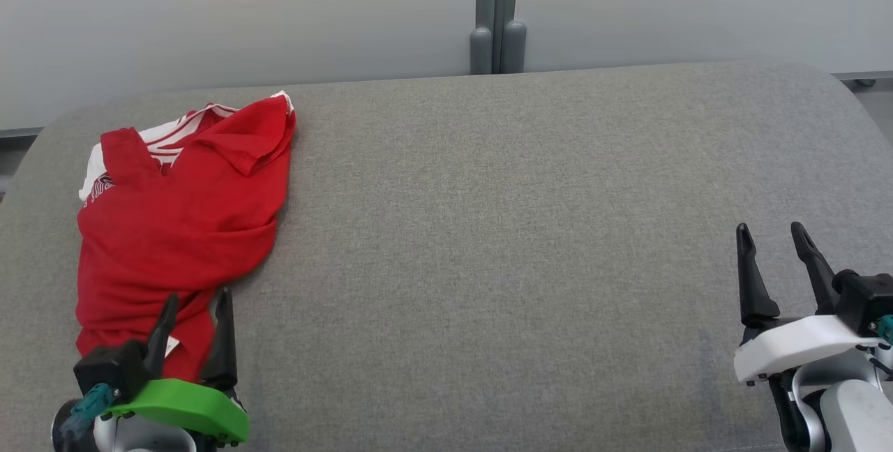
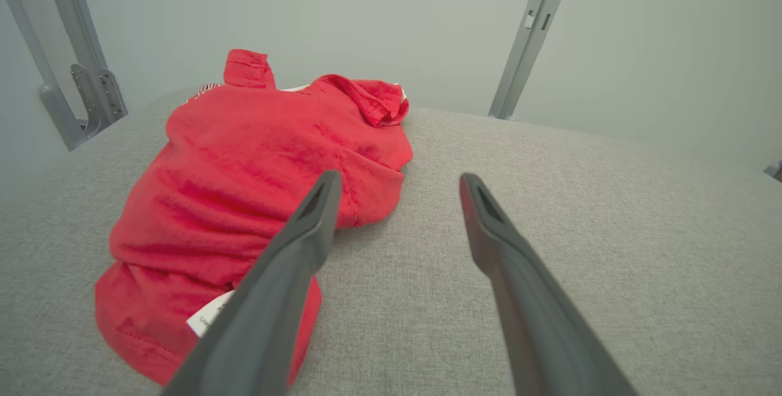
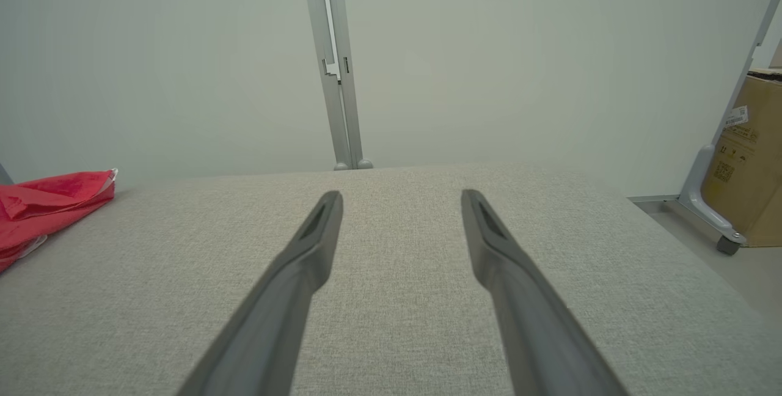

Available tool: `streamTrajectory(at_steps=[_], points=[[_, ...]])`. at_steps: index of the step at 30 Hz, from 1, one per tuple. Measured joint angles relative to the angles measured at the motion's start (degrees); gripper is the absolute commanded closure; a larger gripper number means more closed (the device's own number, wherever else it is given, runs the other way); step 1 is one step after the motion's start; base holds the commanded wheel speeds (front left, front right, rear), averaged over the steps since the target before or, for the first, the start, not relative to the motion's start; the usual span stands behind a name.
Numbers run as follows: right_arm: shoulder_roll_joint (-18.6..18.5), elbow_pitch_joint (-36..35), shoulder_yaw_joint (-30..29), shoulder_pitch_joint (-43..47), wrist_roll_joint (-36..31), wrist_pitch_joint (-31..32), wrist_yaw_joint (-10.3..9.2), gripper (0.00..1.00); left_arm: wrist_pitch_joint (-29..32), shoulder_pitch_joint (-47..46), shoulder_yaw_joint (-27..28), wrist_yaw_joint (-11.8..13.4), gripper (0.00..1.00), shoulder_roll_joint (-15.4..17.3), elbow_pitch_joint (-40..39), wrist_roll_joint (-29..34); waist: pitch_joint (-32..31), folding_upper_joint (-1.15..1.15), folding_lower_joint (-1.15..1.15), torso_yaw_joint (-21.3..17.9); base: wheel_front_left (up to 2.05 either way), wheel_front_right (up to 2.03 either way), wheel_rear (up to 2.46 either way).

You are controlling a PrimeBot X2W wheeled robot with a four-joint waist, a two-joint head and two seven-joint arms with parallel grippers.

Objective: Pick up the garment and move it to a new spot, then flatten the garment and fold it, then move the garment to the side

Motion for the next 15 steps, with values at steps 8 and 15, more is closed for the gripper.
streamTrajectory(at_steps=[8,15], points=[[0.6,0.0,-0.5,0.2,-3.3,-1.5,0.0,0.0,-1.3,0.0,-0.3,-0.3,0.0,0.0,0.1,5.6,0.0,0.0,0.0,-0.1,0.0,0.0,0.0],[0.6,0.8,-1.1,1.1,-4.0,-1.8,0.07,0.0,-1.7,0.0,-0.2,-0.7,0.0,0.0,1.5,6.3,0.0,0.0,0.0,0.0,0.0,0.0,0.0]])
